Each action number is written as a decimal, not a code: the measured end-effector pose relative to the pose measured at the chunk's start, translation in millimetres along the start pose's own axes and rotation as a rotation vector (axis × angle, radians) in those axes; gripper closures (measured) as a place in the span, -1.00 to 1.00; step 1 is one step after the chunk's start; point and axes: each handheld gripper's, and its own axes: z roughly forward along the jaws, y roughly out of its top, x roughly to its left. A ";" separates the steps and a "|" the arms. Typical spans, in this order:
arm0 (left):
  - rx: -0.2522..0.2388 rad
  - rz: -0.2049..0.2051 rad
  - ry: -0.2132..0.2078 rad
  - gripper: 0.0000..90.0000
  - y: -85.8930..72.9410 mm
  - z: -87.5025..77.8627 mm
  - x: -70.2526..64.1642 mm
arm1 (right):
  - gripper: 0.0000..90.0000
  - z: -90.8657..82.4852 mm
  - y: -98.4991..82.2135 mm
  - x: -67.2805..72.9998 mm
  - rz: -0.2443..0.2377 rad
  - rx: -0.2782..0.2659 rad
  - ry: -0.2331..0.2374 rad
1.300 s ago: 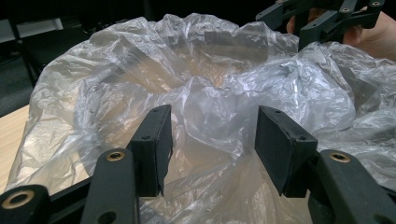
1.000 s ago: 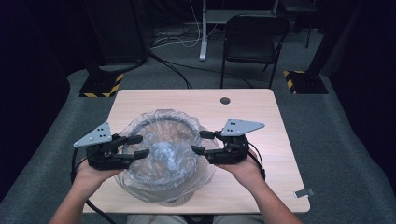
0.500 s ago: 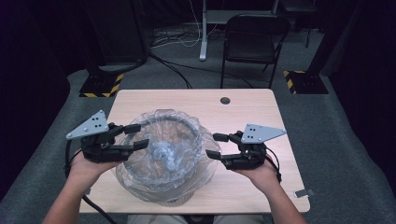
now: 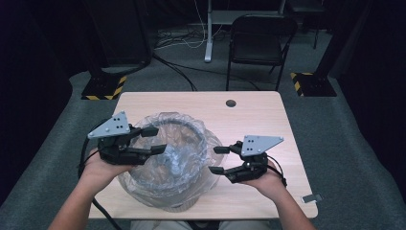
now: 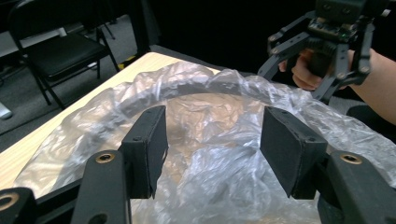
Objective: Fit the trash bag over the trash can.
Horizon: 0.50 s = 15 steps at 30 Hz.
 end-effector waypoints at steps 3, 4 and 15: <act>0.015 0.014 -0.009 -0.09 4.6 2.6 -2.3 | 0.16 5.6 -1.3 1.3 0.012 0.023 -0.002; 0.022 0.019 -0.013 -0.09 6.0 4.1 -2.9 | 0.24 6.0 -1.4 1.1 0.018 0.024 0.000; 0.098 0.079 -0.090 -0.12 16.6 29.4 -7.5 | 1.00 2.6 -3.7 2.4 0.026 0.026 -0.007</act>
